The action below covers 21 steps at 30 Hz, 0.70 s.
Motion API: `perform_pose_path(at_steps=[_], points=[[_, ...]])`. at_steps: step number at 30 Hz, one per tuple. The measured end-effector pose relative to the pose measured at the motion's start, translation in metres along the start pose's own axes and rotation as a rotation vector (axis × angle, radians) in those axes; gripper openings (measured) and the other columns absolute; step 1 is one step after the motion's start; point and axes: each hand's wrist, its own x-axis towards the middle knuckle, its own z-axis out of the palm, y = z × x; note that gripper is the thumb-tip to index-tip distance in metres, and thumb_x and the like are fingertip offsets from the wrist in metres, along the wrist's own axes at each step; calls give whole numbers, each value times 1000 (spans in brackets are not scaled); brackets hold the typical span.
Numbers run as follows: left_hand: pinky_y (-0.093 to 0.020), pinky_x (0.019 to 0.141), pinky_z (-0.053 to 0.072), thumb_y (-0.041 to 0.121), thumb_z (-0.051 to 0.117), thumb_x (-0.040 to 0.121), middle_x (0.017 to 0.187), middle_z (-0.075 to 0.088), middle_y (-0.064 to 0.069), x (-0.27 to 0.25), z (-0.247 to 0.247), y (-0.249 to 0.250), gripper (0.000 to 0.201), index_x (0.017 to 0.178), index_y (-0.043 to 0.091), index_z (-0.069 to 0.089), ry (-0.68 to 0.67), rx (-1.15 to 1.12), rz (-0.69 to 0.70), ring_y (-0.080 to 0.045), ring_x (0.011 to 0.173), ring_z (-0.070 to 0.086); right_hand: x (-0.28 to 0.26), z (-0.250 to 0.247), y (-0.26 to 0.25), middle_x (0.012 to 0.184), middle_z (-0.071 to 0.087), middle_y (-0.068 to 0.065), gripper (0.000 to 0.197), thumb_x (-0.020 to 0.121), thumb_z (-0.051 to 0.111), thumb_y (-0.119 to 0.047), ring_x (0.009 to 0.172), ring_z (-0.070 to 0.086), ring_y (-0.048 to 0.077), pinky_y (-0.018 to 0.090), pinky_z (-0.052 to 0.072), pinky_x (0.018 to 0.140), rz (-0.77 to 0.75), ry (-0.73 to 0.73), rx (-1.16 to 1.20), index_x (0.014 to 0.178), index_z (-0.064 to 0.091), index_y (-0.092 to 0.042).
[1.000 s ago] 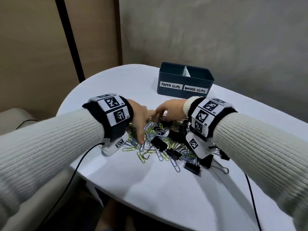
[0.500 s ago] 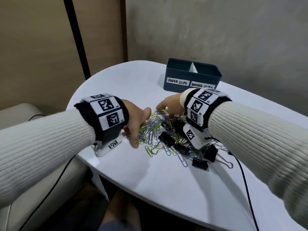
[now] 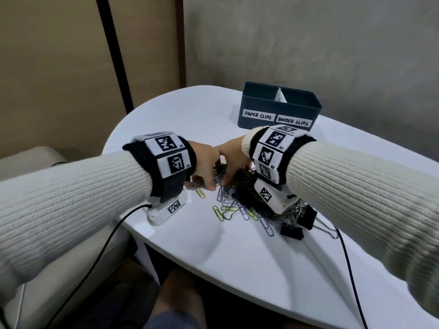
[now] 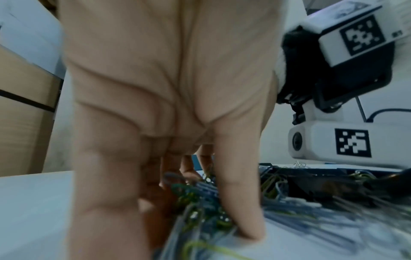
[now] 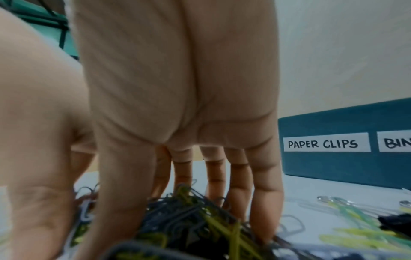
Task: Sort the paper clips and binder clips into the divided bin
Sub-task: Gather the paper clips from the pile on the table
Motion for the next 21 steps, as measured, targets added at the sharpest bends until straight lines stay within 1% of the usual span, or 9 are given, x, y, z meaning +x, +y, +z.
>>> perform_pose_path(at_steps=[2,6,9,11,12,14,15,17,21], points=[[-14,38,43,14,65,87,87,63,-11,0,-1,3,34,114,-6,60,69,57,-1,-10,42,53,2,-1,2,105,61,5,51,86,66,-15,94,54,22,-2,43,52,15,-3,-8,132,48,-2],[-24,53,44,6,59,85,78,61,-9,4,-2,6,24,106,-3,68,175,203,13,-22,59,53,2,-2,16,106,59,8,43,87,65,-22,89,53,17,22,48,68,81,23,-51,124,55,-4],[-30,73,52,6,60,86,69,64,-10,11,-7,6,13,91,-4,66,199,172,28,-25,69,56,0,-4,38,88,58,0,32,88,64,-20,71,57,8,17,50,63,113,74,21,116,61,-6],[-28,69,51,7,61,89,48,56,-2,17,-10,5,14,75,3,59,208,73,44,-24,56,59,1,-3,56,80,62,-2,15,87,65,-17,52,61,1,14,51,55,136,101,145,101,67,-12],[-30,69,54,7,62,88,43,56,1,20,-14,4,19,70,6,56,200,-3,53,-19,47,60,0,-3,65,82,64,1,4,86,66,-14,51,62,2,15,54,58,143,115,256,90,66,-13],[-41,75,59,5,64,85,53,63,-4,28,-22,0,17,69,7,59,181,-146,75,-15,46,61,-2,-5,83,79,62,6,12,85,65,-3,63,62,15,24,58,61,150,156,528,76,62,-11],[-44,76,60,2,63,84,61,64,-9,31,-26,-1,14,71,6,60,182,-220,86,-15,47,62,-5,-7,90,76,60,5,14,85,64,0,65,59,17,25,59,59,151,169,643,74,62,-10],[-36,69,61,-3,61,84,67,63,-12,37,-39,2,13,74,4,61,205,-382,113,-11,43,62,-12,-14,103,74,57,4,14,86,61,3,65,57,16,23,59,55,129,202,793,77,62,-7],[-24,66,58,-6,61,86,65,61,-11,43,-69,11,12,77,2,63,277,-591,187,-8,40,60,-21,-36,117,74,55,7,14,89,55,5,66,53,17,19,57,49,77,285,1016,80,59,-5]])
